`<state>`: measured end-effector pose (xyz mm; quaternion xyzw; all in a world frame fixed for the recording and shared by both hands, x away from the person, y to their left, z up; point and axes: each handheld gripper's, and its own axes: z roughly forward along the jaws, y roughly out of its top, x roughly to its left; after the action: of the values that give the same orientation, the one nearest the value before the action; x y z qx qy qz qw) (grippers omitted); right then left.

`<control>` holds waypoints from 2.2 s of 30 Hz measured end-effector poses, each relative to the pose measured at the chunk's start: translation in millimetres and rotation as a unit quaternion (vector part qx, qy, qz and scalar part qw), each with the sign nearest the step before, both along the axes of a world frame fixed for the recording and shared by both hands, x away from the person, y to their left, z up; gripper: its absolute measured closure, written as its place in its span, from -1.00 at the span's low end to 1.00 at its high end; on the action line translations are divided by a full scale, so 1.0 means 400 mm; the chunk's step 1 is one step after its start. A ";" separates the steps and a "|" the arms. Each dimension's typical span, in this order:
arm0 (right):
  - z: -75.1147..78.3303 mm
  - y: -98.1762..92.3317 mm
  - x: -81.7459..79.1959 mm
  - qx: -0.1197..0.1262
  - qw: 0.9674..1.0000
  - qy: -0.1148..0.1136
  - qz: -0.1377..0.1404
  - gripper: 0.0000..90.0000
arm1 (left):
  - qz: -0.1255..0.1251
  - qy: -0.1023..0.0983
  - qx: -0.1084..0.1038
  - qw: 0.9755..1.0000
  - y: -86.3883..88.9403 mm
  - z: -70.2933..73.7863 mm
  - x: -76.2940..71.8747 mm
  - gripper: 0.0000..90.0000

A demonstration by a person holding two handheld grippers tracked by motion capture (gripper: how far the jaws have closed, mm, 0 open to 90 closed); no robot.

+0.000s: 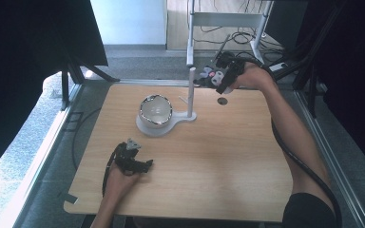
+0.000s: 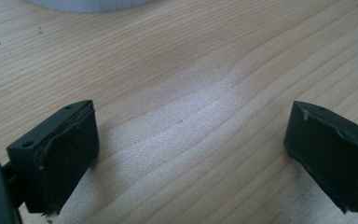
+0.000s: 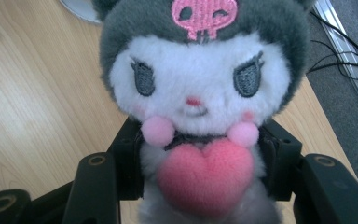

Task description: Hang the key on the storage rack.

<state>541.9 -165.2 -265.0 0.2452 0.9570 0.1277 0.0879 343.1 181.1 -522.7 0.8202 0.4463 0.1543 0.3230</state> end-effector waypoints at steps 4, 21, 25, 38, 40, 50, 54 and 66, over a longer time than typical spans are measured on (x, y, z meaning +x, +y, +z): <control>0.000 0.016 0.004 0.002 1.000 -0.002 0.002 0.00 | 0.000 0.000 0.000 1.000 0.000 0.000 0.000 -0.93; -0.053 0.076 -0.037 -0.001 0.999 0.029 0.038 0.00 | 0.000 0.000 0.001 1.000 0.000 0.000 0.000 -0.93; -0.085 0.073 -0.041 -0.004 0.999 0.036 0.037 0.00 | 0.000 0.000 0.001 1.000 0.000 0.000 0.000 -0.93; -0.182 0.056 -0.035 0.001 0.998 0.051 0.026 -0.02 | 0.000 -0.001 0.000 1.000 0.000 0.000 0.000 -0.93; -0.195 0.054 -0.032 0.002 0.998 0.053 0.020 -0.02 | 0.000 -0.001 0.000 1.000 0.000 0.000 0.000 -0.93; -0.245 0.025 -0.006 -0.001 0.999 0.041 -0.007 -0.06 | 0.001 -0.003 -0.001 1.000 -0.001 -0.001 0.000 -0.93; -0.254 0.034 -0.007 -0.007 1.000 0.029 0.000 -0.19 | 0.002 -0.003 -0.001 1.000 -0.001 -0.001 0.000 -0.93; -0.242 0.046 -0.022 0.005 1.000 -0.011 0.018 -0.59 | 0.001 -0.002 -0.001 1.000 -0.001 -0.001 0.000 -0.93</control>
<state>532.9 -146.7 -361.7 0.2271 0.9595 0.1368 0.0948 343.2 180.9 -523.1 0.8189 0.4467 0.1562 0.3247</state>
